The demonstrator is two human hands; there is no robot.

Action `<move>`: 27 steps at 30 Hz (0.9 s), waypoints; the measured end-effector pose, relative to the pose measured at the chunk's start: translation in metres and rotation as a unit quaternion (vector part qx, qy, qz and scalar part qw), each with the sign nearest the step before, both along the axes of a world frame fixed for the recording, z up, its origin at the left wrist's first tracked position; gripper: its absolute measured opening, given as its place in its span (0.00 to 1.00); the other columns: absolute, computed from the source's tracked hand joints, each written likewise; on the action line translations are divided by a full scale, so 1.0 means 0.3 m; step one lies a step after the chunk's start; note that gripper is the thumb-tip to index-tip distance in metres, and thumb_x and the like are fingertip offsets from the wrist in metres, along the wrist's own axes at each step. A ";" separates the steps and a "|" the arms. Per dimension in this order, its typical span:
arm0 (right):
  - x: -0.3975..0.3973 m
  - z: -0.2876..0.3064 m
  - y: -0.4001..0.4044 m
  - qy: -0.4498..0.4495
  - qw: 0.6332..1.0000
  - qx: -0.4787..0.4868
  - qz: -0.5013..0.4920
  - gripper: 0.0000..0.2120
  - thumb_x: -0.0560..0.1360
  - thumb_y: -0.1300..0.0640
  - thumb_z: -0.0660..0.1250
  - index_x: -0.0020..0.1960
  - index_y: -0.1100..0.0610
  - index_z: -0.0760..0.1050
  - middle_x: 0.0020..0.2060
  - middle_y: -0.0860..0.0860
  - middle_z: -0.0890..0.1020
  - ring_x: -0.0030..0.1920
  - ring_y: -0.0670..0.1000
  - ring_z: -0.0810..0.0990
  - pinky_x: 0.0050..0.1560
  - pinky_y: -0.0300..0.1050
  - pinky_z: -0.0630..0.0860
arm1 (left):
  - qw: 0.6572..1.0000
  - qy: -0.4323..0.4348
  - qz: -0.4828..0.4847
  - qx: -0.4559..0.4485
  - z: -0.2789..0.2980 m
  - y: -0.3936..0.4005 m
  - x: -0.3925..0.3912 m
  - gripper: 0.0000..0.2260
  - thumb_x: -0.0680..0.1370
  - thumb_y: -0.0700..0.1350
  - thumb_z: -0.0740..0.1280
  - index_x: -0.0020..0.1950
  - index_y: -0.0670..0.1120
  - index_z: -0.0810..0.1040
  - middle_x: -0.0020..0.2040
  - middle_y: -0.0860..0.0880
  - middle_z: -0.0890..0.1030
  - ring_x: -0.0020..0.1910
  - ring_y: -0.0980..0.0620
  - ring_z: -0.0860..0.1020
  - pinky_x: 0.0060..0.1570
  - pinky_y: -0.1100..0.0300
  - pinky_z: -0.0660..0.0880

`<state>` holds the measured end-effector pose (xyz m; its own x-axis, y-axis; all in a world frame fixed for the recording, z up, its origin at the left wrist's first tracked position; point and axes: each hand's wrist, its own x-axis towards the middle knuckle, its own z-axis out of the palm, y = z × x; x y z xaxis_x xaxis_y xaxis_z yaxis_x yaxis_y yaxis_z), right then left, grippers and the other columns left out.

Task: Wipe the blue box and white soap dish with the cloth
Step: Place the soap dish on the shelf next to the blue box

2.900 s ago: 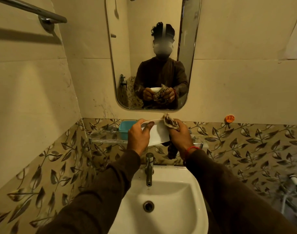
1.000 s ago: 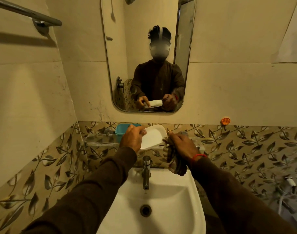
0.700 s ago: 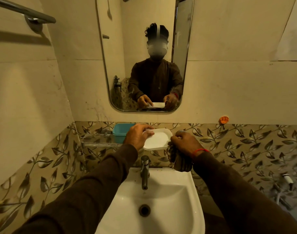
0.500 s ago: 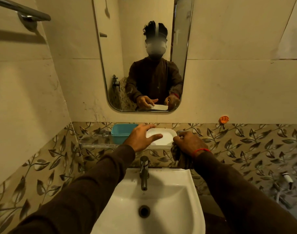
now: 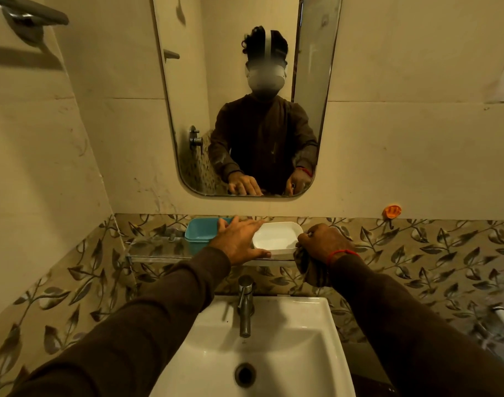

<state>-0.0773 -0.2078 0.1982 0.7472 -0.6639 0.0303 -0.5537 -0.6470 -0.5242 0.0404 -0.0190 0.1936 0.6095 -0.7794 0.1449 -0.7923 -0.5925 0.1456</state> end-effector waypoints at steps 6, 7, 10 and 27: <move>0.057 -0.033 -0.007 0.053 0.998 -0.038 0.014 0.16 0.74 0.42 0.63 0.54 0.52 0.79 0.47 0.54 0.82 0.47 0.56 0.81 0.53 0.52 0.79 | 0.999 -0.005 0.023 0.041 -0.025 -0.038 0.040 0.36 0.76 0.63 0.68 0.80 0.53 0.61 0.75 0.48 0.70 0.72 0.43 0.61 0.67 0.40 0.57; 0.066 -0.040 -0.007 0.062 0.997 -0.049 0.014 0.17 0.74 0.42 0.63 0.54 0.51 0.78 0.48 0.54 0.82 0.48 0.56 0.80 0.52 0.50 0.78 | 0.999 -0.003 0.026 0.045 -0.029 -0.043 0.049 0.36 0.75 0.63 0.68 0.80 0.53 0.61 0.75 0.48 0.71 0.72 0.43 0.61 0.68 0.39 0.57; 0.081 -0.051 -0.001 0.085 0.992 -0.092 0.014 0.17 0.74 0.40 0.64 0.56 0.51 0.78 0.49 0.53 0.82 0.48 0.55 0.80 0.47 0.48 0.76 | 0.997 0.014 0.035 0.062 -0.044 -0.055 0.068 0.35 0.76 0.61 0.68 0.80 0.54 0.61 0.75 0.47 0.71 0.74 0.42 0.59 0.69 0.35 0.56; -0.109 -0.043 -0.008 -0.204 0.905 0.368 0.055 0.27 0.67 0.36 0.73 0.55 0.55 0.79 0.43 0.54 0.87 0.44 0.55 0.86 0.44 0.51 0.82 | 0.994 0.032 0.023 0.098 -0.042 -0.066 0.092 0.39 0.76 0.60 0.69 0.81 0.51 0.55 0.82 0.48 0.58 0.81 0.42 0.48 0.71 0.26 0.38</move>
<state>-0.1098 -0.2103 0.1852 0.8362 -0.5390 -0.1010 -0.1696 -0.0789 -0.9824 0.0681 -0.0388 0.1809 0.6478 -0.7604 -0.0466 -0.7570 -0.6493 0.0729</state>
